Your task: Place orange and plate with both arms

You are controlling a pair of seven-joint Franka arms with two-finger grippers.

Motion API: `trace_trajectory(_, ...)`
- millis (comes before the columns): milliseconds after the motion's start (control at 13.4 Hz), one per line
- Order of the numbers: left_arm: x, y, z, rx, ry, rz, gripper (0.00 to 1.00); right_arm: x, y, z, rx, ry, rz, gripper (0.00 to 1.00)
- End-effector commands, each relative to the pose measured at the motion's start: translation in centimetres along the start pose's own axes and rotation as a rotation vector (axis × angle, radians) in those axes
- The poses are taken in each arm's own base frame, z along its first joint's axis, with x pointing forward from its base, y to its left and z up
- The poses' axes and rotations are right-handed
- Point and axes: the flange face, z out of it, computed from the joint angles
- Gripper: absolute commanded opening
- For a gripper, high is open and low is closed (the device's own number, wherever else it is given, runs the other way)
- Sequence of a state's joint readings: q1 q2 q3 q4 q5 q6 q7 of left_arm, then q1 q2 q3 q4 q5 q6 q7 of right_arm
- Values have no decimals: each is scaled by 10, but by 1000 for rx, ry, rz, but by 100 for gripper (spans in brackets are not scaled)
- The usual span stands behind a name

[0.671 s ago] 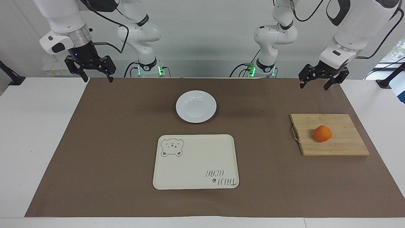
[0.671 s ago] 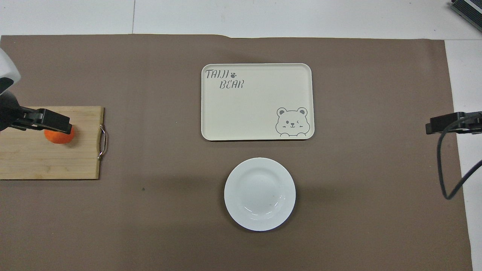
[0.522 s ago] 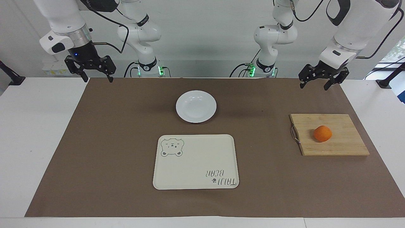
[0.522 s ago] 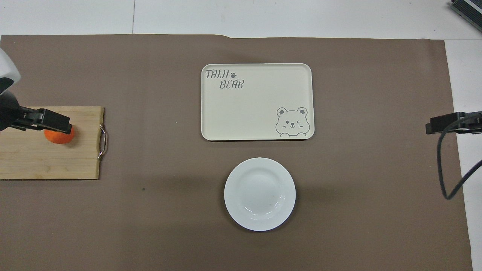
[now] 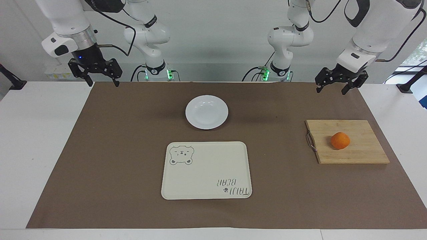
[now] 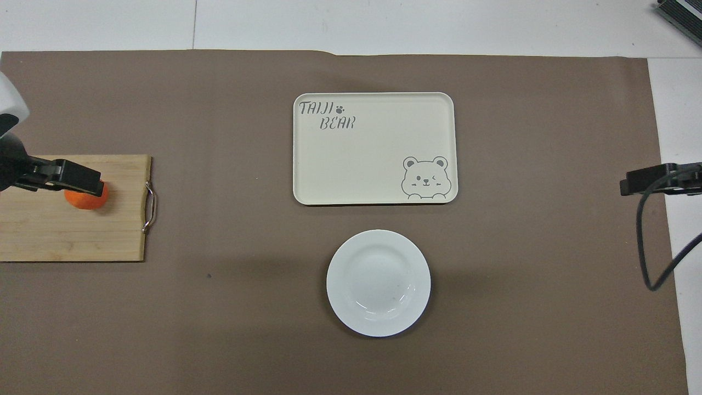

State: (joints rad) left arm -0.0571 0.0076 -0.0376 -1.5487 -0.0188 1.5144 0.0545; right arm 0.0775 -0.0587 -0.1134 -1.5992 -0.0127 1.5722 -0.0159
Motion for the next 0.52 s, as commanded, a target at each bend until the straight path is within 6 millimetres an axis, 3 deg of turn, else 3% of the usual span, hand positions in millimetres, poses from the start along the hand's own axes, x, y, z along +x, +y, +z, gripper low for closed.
trace_trajectory(0,-7,-3,-6,16,-1,5,100,-1,0,-1,-9,-7,18,100)
trace_trajectory(447,-8,-3,-2,15,-5,8,100,-1,0,-1,-9,-7,18,100)
